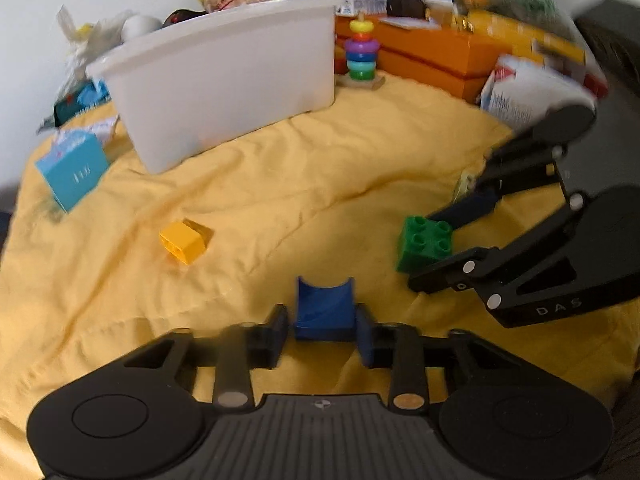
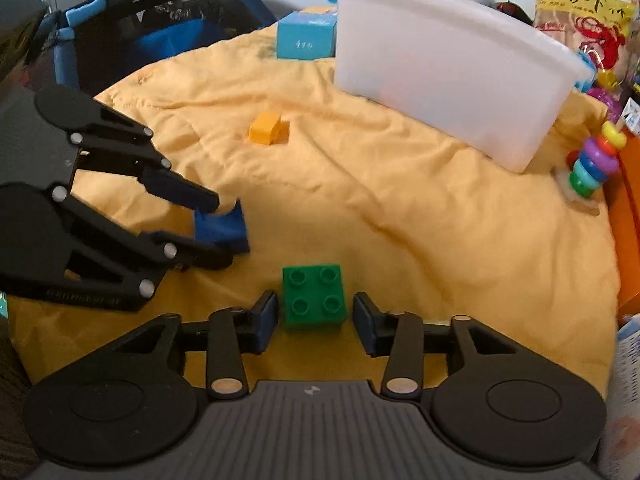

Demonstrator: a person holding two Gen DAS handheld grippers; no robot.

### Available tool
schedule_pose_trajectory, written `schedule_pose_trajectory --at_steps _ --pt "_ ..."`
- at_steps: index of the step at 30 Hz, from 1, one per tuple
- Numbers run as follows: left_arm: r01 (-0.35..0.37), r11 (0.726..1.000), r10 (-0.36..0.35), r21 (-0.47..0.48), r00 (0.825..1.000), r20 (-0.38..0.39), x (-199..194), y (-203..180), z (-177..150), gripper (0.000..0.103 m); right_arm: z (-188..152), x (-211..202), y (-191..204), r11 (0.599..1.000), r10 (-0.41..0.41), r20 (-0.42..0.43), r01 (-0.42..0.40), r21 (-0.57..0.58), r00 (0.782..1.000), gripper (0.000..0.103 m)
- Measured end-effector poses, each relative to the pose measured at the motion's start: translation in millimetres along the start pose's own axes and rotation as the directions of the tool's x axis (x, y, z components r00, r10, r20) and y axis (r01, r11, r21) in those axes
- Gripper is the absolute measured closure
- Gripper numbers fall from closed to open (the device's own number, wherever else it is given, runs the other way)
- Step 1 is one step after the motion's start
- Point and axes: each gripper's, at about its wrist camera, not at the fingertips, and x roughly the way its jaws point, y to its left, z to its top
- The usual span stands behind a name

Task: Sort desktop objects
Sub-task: 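Carry the blue and green blocks over the white bin and open both tools, then grasp the yellow Lego brick with the left tool while the right tool grasps the pale green holed block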

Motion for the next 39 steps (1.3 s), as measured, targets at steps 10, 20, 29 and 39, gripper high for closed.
schedule_pose_trajectory --at_steps 10,20,29,39 --pt "-0.043 0.996 0.060 -0.075 0.968 0.243 -44.0 36.6 71.7 0.069 46.0 -36.2 -26.2 0.999 -0.045 0.125 0.045 0.000 0.991 0.069" --pt "-0.198 0.973 0.228 -0.116 0.885 0.406 -32.7 86.6 217.1 0.069 173.7 -61.6 -112.5 0.948 -0.270 0.370 0.179 0.264 0.889 0.069" --pt "-0.152 0.967 0.215 -0.204 0.916 0.338 -26.6 97.4 186.1 0.054 168.5 -48.0 -131.8 0.924 -0.314 0.343 0.202 0.323 0.886 0.057" --pt "-0.209 0.949 0.235 -0.235 0.968 0.087 -5.8 62.0 62.2 0.063 64.4 -63.2 -89.4 0.929 -0.291 0.223 0.219 0.298 0.930 0.060"
